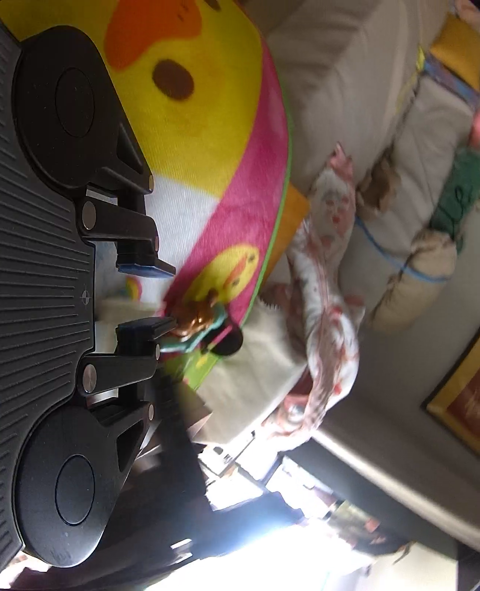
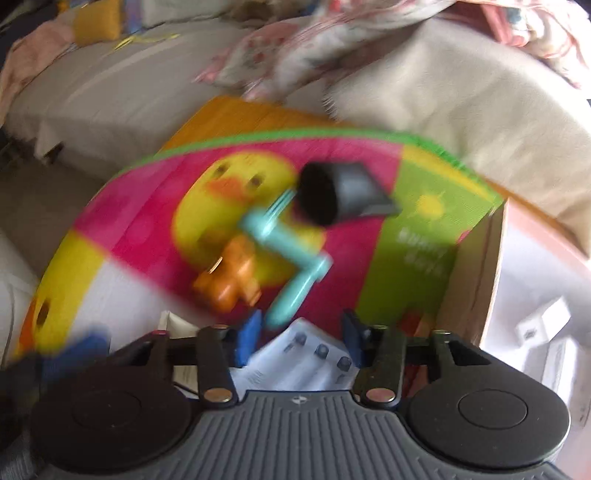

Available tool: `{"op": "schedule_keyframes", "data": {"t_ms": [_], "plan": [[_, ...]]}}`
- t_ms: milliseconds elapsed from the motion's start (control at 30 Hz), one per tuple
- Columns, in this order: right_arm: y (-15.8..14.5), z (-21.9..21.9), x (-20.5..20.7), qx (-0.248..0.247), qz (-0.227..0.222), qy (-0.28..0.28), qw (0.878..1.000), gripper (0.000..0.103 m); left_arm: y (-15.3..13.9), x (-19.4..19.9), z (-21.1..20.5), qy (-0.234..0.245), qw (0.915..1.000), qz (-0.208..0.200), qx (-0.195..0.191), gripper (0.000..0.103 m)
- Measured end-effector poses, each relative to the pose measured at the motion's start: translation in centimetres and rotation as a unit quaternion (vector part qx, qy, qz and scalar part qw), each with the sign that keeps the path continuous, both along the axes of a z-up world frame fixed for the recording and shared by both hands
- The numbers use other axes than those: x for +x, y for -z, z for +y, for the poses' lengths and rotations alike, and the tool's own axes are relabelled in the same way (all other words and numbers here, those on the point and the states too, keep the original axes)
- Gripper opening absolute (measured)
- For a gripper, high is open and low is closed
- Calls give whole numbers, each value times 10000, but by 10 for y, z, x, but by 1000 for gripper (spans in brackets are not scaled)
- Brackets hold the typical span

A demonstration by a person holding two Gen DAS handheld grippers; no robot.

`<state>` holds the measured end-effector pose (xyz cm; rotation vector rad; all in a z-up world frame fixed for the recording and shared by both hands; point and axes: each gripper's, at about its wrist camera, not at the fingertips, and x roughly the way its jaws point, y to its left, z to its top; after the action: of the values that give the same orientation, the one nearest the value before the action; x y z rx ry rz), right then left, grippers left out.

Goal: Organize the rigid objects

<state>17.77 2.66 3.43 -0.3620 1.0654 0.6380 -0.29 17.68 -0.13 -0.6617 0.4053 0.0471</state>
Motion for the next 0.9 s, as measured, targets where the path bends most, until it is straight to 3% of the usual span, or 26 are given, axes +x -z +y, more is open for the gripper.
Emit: {"op": "schedule_keyframes", "data": {"t_ms": [33,200,333,467,567,667,800,900], "plan": [[6,-3,-9,-8,80,-37,10000,39,1,-1,1,-8,10000,40,-71,25],[10,-28,-72,37,-408,-528,9978,35,9,-15,1,302,9977,344,-506,25],[12,-57,-121,-110,-1118,-895,9896,36,12,-28,-11,589,9952,478,-621,25],[14,-93,-154,-273,-1967,-961,9754,56,8,-34,-32,915,9930,622,-423,25],[15,-119,-162,-469,-2321,-722,9689,61,3,-40,-46,1251,9893,711,-236,28],[10,-148,-163,-391,-2290,-255,9723,61,-7,-51,-54,1451,9864,752,175,28],[-7,-181,-188,494,-1897,-57,9806,78,-7,-59,-59,1713,9791,1021,399,29],[1,-187,-211,999,-1497,-225,9834,80,-7,-61,-63,1742,9784,1019,442,29]]}}
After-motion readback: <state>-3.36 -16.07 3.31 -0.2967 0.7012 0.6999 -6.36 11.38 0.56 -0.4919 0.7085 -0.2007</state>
